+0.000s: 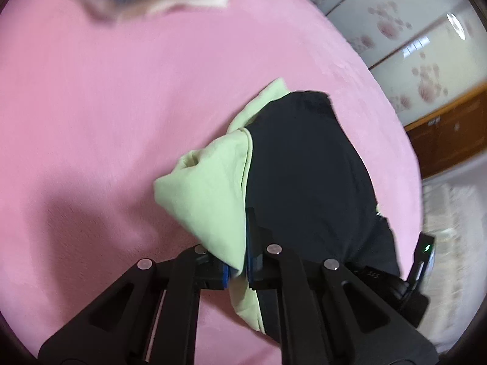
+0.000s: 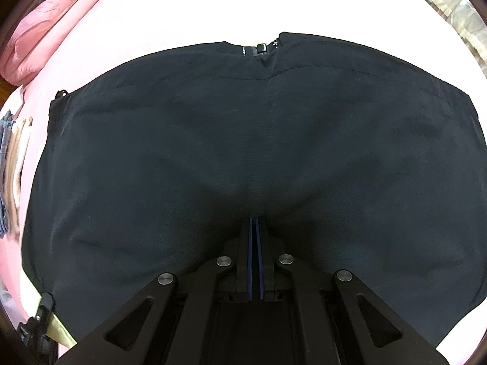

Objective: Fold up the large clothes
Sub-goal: 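Lift the green side edge and fold it over the jacket with the left tool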

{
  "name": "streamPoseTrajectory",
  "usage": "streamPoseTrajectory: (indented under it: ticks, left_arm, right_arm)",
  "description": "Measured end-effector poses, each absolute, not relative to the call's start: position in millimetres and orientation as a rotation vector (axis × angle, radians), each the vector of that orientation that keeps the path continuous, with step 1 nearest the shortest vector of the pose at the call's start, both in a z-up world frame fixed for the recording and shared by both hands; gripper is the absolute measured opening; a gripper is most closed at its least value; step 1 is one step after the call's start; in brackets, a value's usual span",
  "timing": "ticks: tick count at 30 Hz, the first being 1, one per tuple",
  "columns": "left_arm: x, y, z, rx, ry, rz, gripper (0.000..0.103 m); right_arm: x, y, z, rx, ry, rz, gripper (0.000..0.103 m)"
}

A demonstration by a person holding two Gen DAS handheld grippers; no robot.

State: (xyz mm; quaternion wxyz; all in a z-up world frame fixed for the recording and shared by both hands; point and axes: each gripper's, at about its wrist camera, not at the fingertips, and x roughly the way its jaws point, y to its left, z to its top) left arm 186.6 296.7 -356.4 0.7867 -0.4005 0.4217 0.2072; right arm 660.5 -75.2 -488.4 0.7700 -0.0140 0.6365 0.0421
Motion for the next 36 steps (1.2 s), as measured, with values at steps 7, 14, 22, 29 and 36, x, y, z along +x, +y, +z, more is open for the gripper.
streamPoseTrajectory:
  ticks: [7, 14, 22, 29, 36]
  left_arm:
    - [196.2, 252.3, -299.3, -0.622, 0.779, 0.387, 0.003]
    - [212.6, 176.6, -230.9, -0.308, 0.667, 0.148, 0.003]
    - [226.0, 83.6, -202.3, -0.073, 0.602, -0.032, 0.003]
    - [216.5, -11.2, -188.4, 0.02, 0.612, -0.21, 0.003]
    - [191.8, -125.1, -204.1, 0.153, 0.711, -0.448, 0.003]
  right_arm:
    - [653.3, -74.6, -484.0, -0.073, 1.364, 0.136, 0.004]
    - [652.0, -91.0, -481.8, -0.03, 1.363, 0.21, 0.004]
    - [646.0, -137.6, -480.9, 0.157, 1.312, 0.314, 0.004]
    - [650.0, -199.1, -495.7, 0.481, 1.308, 0.445, 0.0]
    - [648.6, -255.5, -515.7, 0.747, 1.257, 0.686, 0.0]
